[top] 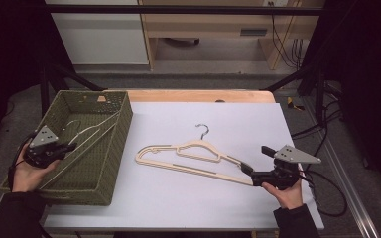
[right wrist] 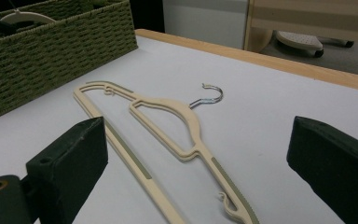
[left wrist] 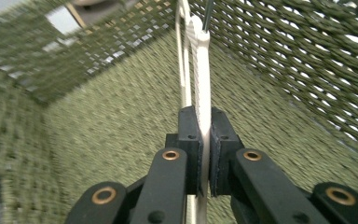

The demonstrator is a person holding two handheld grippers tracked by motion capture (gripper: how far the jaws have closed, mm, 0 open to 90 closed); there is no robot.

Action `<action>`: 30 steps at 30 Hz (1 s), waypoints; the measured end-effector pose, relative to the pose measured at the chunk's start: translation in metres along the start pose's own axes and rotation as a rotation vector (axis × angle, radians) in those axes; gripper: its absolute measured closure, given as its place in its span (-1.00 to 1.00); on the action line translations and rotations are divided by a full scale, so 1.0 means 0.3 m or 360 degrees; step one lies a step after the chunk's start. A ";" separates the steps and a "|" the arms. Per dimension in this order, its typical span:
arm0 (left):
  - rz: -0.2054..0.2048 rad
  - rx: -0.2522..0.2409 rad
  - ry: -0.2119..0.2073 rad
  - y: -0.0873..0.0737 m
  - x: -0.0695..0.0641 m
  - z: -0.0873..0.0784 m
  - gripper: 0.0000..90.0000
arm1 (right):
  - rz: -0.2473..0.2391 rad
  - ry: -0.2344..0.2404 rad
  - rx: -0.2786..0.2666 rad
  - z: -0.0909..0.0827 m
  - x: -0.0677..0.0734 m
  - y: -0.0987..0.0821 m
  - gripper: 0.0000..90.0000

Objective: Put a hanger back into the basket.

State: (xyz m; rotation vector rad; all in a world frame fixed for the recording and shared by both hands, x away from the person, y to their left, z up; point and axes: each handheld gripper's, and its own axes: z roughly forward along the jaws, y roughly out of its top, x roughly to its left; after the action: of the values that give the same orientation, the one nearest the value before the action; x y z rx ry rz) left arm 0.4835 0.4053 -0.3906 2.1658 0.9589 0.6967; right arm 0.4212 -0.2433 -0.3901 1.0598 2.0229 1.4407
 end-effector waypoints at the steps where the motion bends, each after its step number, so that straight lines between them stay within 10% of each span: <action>1: -0.0004 0.0022 -0.0024 0.000 -0.003 0.002 0.87 | -0.0001 -0.0002 0.0000 0.002 0.001 -0.001 -0.88; 10: 0.0067 0.0153 -0.0141 0.013 -0.054 0.030 0.76 | -0.0003 0.0020 0.0005 0.010 0.009 -0.003 -0.87; 30: 0.0210 0.0358 -0.0177 0.020 -0.125 0.077 0.60 | -0.0008 0.0027 0.0013 0.015 0.015 -0.005 -0.87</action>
State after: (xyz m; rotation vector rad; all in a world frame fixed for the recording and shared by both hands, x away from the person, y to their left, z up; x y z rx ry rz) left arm 0.4799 0.3648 -0.4084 2.4550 0.8775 0.5438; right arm 0.4212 -0.2373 -0.3928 1.0484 2.0438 1.4445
